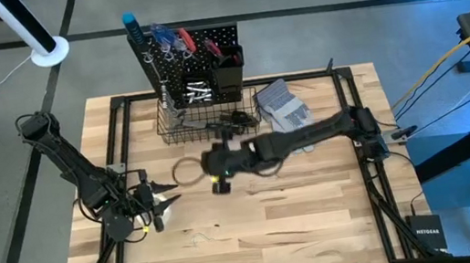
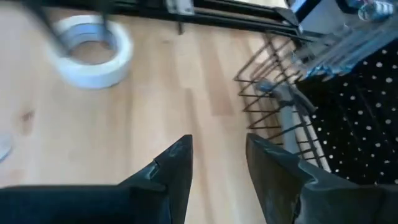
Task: Hang tools onto peg board
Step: Put the hanger hook into the left black bin on the peg board
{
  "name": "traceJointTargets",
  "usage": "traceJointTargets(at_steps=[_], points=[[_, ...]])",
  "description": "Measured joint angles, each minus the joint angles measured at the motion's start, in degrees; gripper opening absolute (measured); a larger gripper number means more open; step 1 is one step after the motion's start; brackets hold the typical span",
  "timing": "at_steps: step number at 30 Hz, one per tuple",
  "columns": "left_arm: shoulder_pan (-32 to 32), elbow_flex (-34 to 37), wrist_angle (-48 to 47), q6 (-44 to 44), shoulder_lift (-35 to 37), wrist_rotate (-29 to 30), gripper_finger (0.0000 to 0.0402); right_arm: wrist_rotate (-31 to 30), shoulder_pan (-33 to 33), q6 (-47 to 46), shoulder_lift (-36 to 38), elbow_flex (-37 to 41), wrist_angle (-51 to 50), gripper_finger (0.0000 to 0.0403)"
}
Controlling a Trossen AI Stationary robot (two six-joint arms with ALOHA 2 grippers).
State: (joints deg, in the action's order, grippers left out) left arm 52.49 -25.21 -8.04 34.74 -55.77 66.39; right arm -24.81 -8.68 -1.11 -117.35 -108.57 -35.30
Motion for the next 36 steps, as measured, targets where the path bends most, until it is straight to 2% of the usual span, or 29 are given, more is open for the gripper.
traceJointTargets(at_steps=[4, 8, 14, 17, 22, 25, 29, 33, 36], points=[[0.02, 0.0, 0.09, 0.37, 0.0, -1.16, 0.0131, -0.3, -4.94, -2.19, 0.08, -2.25, -6.87, 0.0154], [0.02, 0.0, 0.15, 0.37, 0.0, -3.58, 0.0131, 2.43, -10.06, -4.49, 0.08, -2.43, -9.98, 0.0154], [0.02, -0.02, 3.91, -2.01, -1.43, -11.0, 0.0131, 2.02, -18.32, -9.29, -0.66, -2.17, -10.94, 0.0154], [-0.03, -0.02, 9.56, -5.38, -4.27, -14.69, 0.0131, -1.52, -22.82, -10.93, -1.02, 2.05, -5.47, 0.0154], [-1.32, -0.9, 21.02, -12.71, -11.94, -21.83, 0.0131, -6.58, -28.76, -17.11, -1.16, 14.19, 9.33, 0.0154], [-3.74, -6.49, 15.63, -11.19, -17.14, -27.47, 0.0131, -9.4, -30.58, -21.98, -1.16, 21.61, 18.04, 0.0154], [-7.13, -19.37, -2.29, -5.62, -25.6, -38.21, 0.0131, -10.16, -31.22, -29.22, -1.2, 28.64, 27.16, 0.0154], [-9.57, -31.33, -21.45, -1.98, -34.83, -47.81, 0.0131, -6.13, -31.03, -33.11, -1.23, 29.72, 31.49, 0.0154], [-11.25, -35.63, -27.6, -3.38, -40.83, -52.73, 0.0131, -5.6, -31.11, -33.2, -1.23, 29.72, 35.94, 0.0154]])
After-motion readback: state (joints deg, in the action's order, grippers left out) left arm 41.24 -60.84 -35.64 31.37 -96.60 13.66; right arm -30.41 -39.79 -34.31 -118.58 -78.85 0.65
